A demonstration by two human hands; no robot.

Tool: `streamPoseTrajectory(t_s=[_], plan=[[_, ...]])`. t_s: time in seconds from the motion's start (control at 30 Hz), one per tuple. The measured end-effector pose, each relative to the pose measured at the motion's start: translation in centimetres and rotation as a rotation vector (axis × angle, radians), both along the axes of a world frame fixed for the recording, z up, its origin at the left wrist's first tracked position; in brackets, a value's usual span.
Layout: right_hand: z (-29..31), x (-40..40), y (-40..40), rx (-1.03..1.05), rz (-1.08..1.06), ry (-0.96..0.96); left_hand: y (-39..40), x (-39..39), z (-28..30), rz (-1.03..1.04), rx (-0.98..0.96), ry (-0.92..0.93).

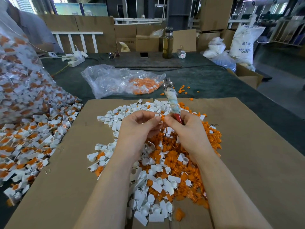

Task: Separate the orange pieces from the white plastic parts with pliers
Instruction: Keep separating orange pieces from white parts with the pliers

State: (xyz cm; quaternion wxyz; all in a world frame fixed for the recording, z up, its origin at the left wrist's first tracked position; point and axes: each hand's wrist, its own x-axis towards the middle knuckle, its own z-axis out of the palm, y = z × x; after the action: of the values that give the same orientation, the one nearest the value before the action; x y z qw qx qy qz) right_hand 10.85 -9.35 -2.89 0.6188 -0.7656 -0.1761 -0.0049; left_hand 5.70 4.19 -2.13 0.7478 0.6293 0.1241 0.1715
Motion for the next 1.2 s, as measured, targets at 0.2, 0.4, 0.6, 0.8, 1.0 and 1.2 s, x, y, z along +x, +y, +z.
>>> streamPoseTrajectory(t_s=[0.2, 0.4, 0.6, 0.8, 1.0, 1.2], plan=[[-0.2, 0.2, 0.0, 0.045, 0.048, 0.033, 0.1, 0.0, -0.2, 0.003, 0.044, 0.003], [-0.1, 0.2, -0.1, 0.056, 0.091, 0.007, 0.2, 0.0, -0.1, -0.013, 0.049, 0.018], [-0.2, 0.1, 0.2, 0.079, 0.08, -0.102, 0.0, -0.1, 0.1, -0.003, 0.019, 0.02], [-0.4, 0.2, 0.3, 0.083, 0.084, -0.12, -0.4, -0.2, 0.3, 0.002, -0.031, 0.012], [-0.5, 0.2, 0.4, 0.088, 0.035, -0.161, -0.5, -0.2, 0.3, 0.017, -0.051, 0.022], [-0.5, 0.2, 0.5, 0.139, -0.043, -0.226, -0.9, 0.0, 0.4, 0.013, -0.126, 0.075]])
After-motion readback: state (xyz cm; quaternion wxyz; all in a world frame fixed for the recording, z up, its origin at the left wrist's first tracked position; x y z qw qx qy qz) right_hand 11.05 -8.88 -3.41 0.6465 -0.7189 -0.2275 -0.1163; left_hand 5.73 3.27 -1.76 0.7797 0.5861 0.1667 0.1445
